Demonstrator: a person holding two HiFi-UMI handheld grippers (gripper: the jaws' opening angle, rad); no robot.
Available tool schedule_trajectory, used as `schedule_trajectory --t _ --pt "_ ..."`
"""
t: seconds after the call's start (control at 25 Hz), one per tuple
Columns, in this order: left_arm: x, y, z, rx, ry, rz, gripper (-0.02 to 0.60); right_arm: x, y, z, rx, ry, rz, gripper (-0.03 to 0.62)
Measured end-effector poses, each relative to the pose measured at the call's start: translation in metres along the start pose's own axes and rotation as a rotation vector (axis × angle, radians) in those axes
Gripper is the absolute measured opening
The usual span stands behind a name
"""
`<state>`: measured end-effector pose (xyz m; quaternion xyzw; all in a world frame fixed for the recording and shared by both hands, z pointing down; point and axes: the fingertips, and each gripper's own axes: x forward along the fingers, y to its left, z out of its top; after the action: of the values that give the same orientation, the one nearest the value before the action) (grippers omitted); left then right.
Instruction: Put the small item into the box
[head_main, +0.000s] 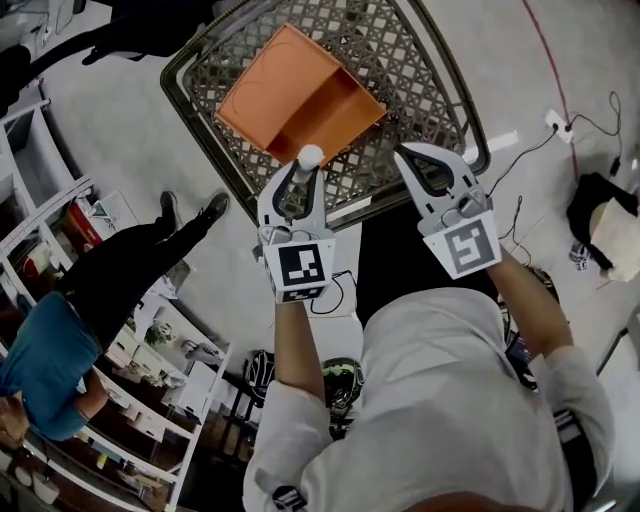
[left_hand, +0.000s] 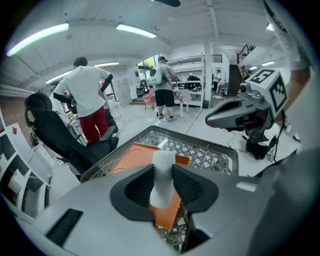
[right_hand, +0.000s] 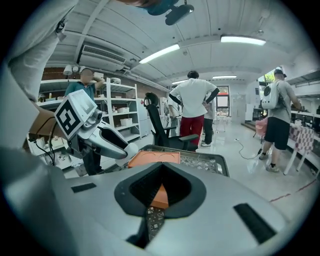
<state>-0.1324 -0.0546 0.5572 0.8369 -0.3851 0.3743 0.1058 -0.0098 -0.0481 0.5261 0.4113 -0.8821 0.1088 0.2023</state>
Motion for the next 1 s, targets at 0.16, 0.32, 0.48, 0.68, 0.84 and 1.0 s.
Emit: schedule_trajectory --t 0.16,0.32,0.48,0.68,0.84,1.0 --pt "0.021 -0.007 -0.015 0.038 0.069 -0.048 0.121 0.007 -0.011 -0.022 0.038 0.013 -0.043 0.003" --pt "0.038 -0.014 -0.022 0.075 0.114 -0.094 0.121 0.012 -0.016 -0.039 0.036 0.03 -0.054 0.003" --pt "0.047 -0.017 -0.028 0.065 0.157 -0.143 0.121 0.013 -0.016 -0.041 0.061 0.036 -0.071 0.003" --pt "0.075 -0.016 -0.039 0.084 0.205 -0.165 0.121 0.021 -0.026 -0.05 0.098 0.025 -0.097 0.003" --pt "0.093 -0.024 -0.051 0.117 0.262 -0.185 0.121 0.018 -0.03 -0.056 0.105 0.026 -0.111 0.003" --pt "0.103 -0.023 -0.058 0.122 0.286 -0.207 0.121 0.025 -0.029 -0.059 0.111 0.046 -0.107 0.003"
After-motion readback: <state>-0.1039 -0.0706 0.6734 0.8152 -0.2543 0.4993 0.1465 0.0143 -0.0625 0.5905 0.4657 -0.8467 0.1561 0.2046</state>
